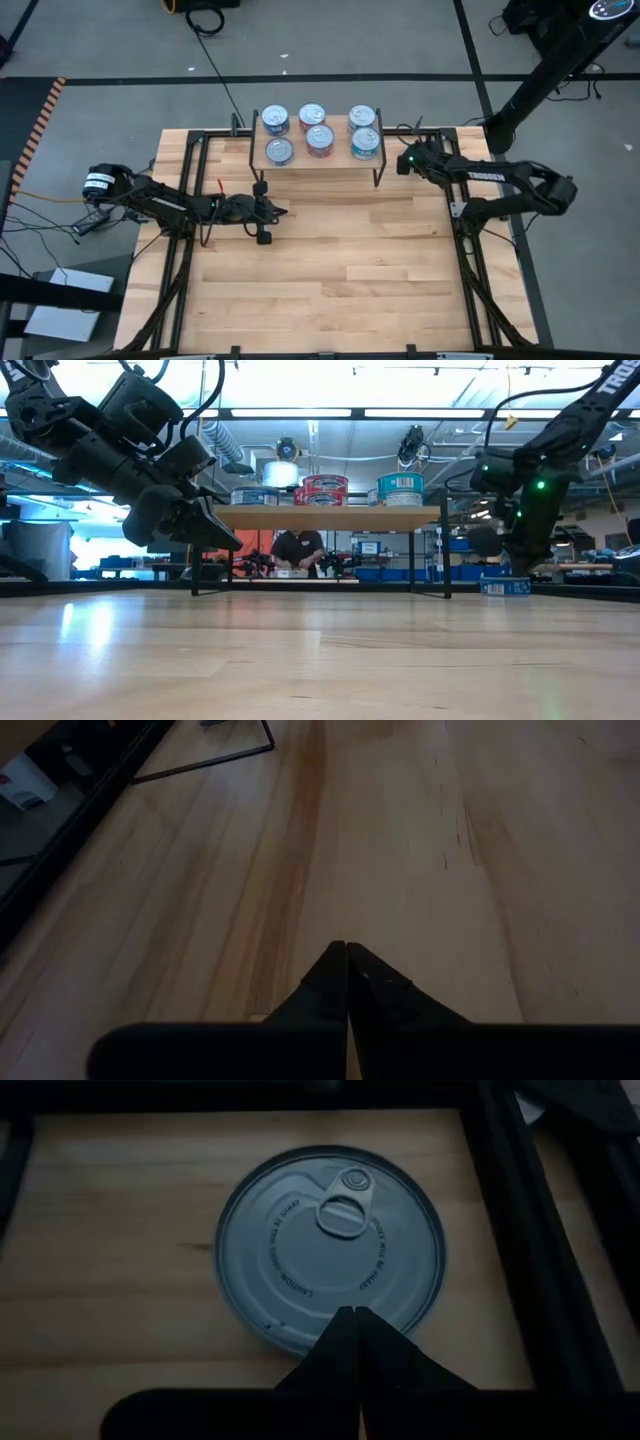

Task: Stack canned seafood by type on shelf
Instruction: Stack the blue tuna can on top of the blue tuna can on the shelf

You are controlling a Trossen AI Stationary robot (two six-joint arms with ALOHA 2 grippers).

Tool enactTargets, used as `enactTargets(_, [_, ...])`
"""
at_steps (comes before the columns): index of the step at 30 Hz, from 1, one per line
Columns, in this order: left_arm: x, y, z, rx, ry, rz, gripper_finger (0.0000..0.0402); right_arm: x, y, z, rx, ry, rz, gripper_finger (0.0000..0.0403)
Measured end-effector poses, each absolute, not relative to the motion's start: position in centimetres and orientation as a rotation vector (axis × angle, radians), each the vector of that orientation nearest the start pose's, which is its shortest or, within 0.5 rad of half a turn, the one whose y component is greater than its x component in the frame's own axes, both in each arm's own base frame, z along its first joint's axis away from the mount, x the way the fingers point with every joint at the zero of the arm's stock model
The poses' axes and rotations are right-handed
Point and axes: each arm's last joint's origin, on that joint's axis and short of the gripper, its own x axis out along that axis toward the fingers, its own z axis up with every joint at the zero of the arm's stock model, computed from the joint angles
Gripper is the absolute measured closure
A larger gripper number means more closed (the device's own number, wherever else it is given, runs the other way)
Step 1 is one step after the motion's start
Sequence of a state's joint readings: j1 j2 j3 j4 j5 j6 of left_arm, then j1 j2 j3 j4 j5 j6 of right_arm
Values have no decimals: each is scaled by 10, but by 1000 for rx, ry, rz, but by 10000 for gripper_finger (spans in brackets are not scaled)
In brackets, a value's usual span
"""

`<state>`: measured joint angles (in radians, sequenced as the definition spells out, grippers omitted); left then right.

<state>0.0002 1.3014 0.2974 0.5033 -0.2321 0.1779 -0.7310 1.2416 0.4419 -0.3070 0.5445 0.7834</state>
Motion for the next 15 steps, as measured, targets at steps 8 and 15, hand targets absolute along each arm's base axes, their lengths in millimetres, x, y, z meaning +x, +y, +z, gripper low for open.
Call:
enactTargets(8, [216,7,137,231,518,183,396,132,-139,135,716,701,-1518,403])
enactTargets(15, [216,7,137,226,517,184,396,122,-133,143,860,738,-1412,403])
